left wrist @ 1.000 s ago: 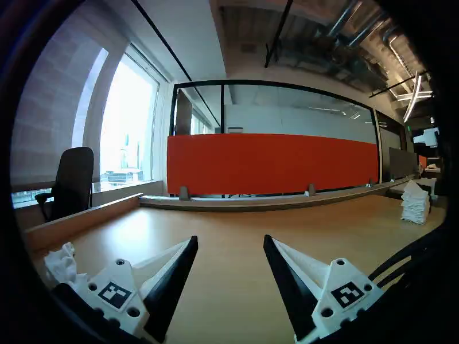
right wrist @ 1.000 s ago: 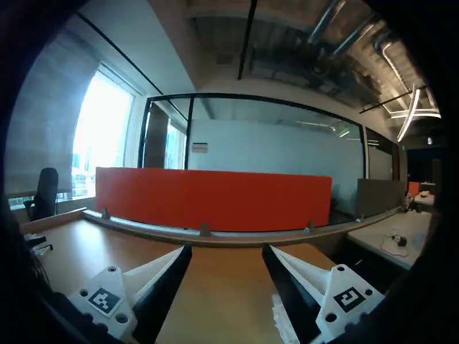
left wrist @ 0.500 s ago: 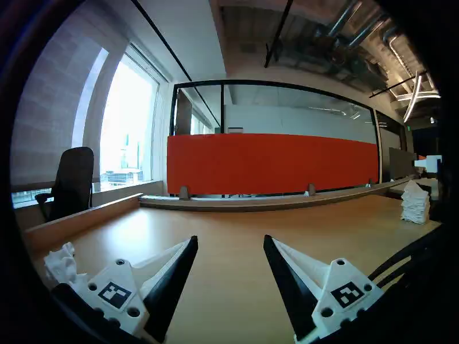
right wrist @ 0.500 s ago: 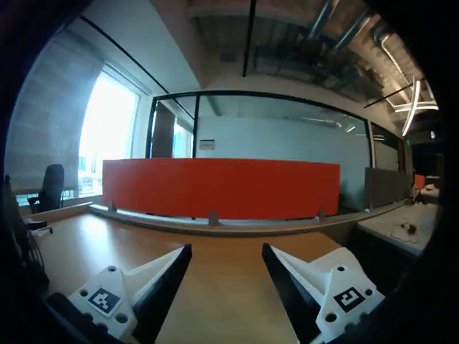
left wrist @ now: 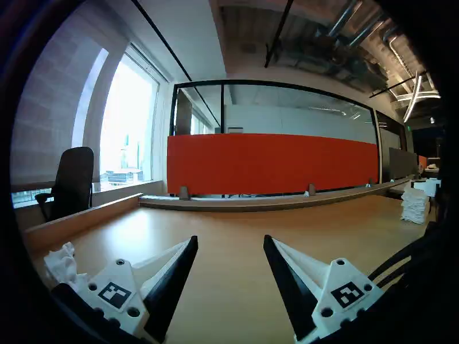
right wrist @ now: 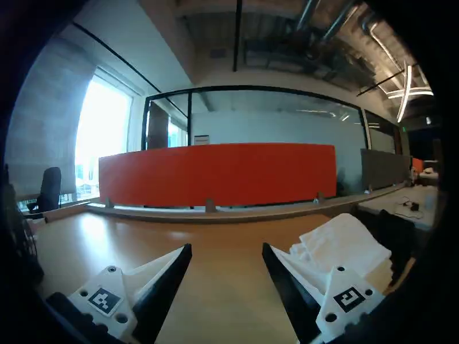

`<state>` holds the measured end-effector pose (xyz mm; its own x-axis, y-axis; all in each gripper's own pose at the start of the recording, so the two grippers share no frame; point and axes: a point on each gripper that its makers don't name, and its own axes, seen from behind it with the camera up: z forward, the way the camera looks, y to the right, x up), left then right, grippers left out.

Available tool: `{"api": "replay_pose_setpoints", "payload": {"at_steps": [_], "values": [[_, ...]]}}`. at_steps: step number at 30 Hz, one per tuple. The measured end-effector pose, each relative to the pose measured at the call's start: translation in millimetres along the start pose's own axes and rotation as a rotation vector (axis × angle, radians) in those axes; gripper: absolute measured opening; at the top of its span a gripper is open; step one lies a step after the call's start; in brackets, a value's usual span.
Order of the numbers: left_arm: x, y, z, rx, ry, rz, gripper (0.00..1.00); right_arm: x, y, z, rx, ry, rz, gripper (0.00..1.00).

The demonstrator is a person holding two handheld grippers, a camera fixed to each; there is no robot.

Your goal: Fold towel

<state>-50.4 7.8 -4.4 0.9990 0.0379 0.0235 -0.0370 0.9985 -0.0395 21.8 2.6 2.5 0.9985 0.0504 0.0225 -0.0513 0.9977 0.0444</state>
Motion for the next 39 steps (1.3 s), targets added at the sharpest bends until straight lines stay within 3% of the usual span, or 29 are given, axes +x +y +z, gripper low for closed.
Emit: {"api": "replay_pose_setpoints", "payload": {"at_steps": [11, 39], "values": [[-0.4, 0.1, -0.6, 0.0, 0.0, 0.0, 0.84, -10.0, 14.9, 2.8, -0.036, -0.004, 0.039, 0.95], [-1.1, 0.5, -0.3, 0.0, 0.0, 0.0, 0.84, -19.6, -5.0, -3.6, -0.01, 0.021, -0.039, 0.95]]}}
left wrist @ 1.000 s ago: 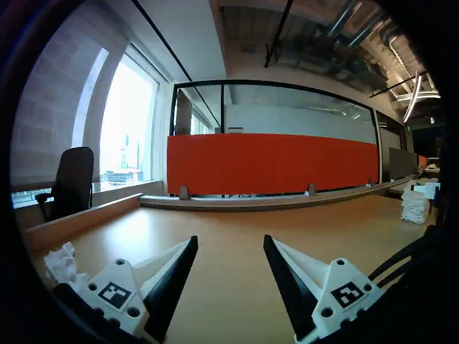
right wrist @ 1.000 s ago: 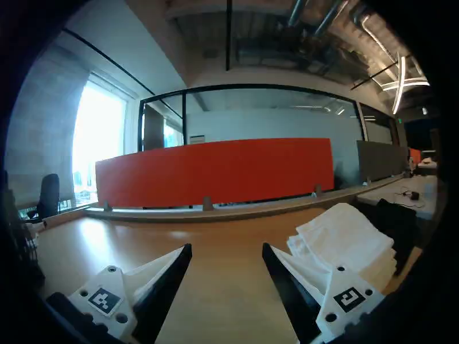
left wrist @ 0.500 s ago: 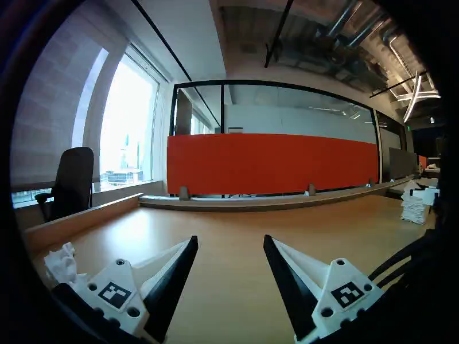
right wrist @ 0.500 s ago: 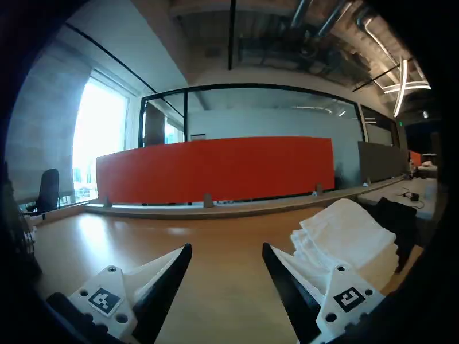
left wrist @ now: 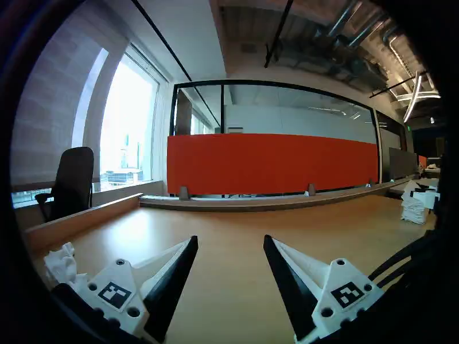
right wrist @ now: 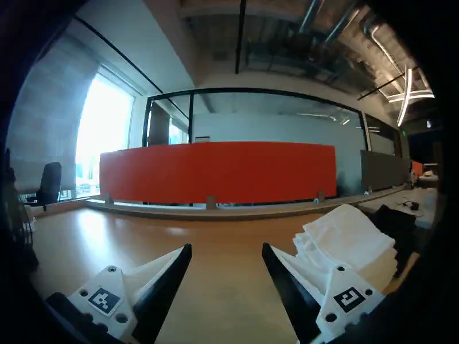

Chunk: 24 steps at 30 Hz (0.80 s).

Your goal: Fold towel

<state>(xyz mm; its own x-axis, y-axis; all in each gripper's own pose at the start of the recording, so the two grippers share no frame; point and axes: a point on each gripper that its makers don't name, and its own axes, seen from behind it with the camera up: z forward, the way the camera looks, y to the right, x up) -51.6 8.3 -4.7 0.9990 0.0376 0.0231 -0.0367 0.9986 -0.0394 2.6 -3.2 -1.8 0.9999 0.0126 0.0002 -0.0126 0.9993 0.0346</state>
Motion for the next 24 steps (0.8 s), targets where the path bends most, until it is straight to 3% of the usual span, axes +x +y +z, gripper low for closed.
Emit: {"api": "replay_pose_setpoints", "payload": {"at_steps": [24], "values": [[0.6, 0.2, 0.1, 0.0, 0.0, 0.0, 0.84, -2.4, -0.2, 0.4, 0.0, -0.002, -0.012, 0.96]]}}
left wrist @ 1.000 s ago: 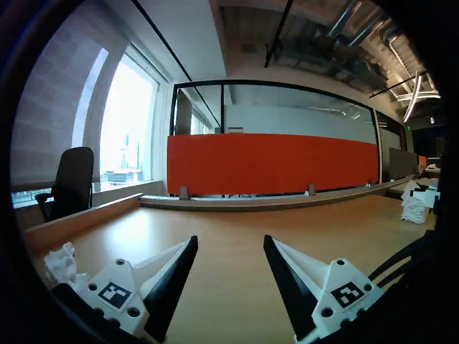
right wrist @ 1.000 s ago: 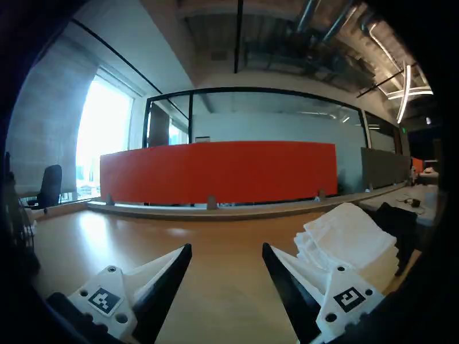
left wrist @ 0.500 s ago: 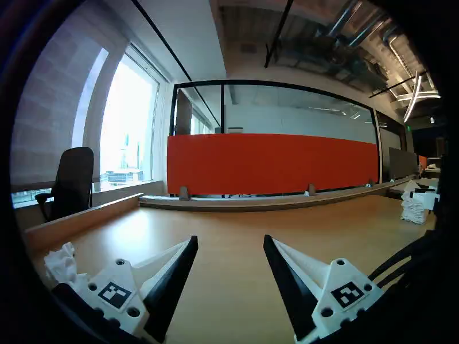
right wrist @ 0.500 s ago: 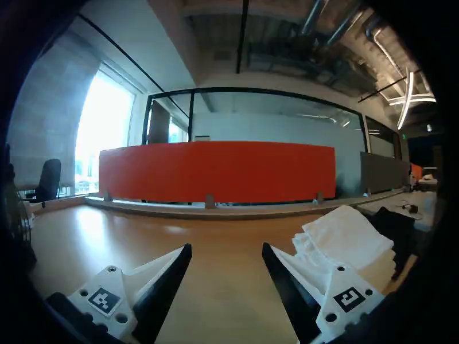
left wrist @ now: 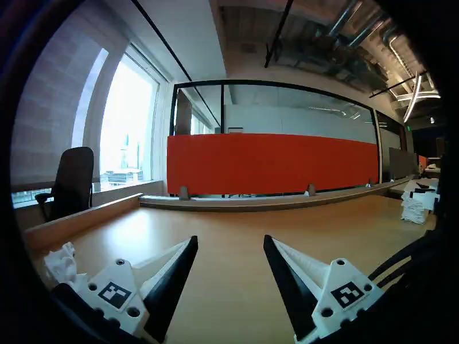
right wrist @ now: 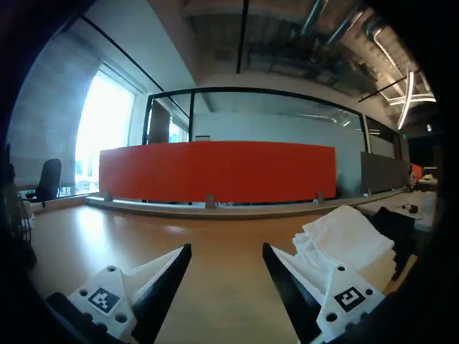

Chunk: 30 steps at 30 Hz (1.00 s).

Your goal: Fold towel

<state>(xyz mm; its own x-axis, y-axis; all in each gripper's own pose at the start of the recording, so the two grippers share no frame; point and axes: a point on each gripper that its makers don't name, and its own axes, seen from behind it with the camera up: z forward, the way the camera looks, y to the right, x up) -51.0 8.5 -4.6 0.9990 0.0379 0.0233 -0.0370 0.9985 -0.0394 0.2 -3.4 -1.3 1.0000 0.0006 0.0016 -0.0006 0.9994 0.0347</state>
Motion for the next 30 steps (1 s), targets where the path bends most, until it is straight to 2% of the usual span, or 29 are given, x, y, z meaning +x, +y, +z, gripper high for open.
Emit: {"api": "replay_pose_setpoints", "payload": {"at_steps": [9, 12, 30], "values": [[1.3, -0.4, -0.4, 0.0, 0.0, 0.0, 0.84, -0.5, -0.5, -0.1, 0.0, 0.0, 0.0, 0.96], [1.5, -0.5, -0.6, 0.0, -0.001, 0.0, 0.84, -0.6, -0.2, -0.3, 0.0, 0.0, 0.0, 1.0], [4.9, -1.1, -1.4, 0.0, -0.002, 0.0, 0.84, -0.1, -0.3, 0.1, 0.0, 0.0, 0.0, 1.0]]}}
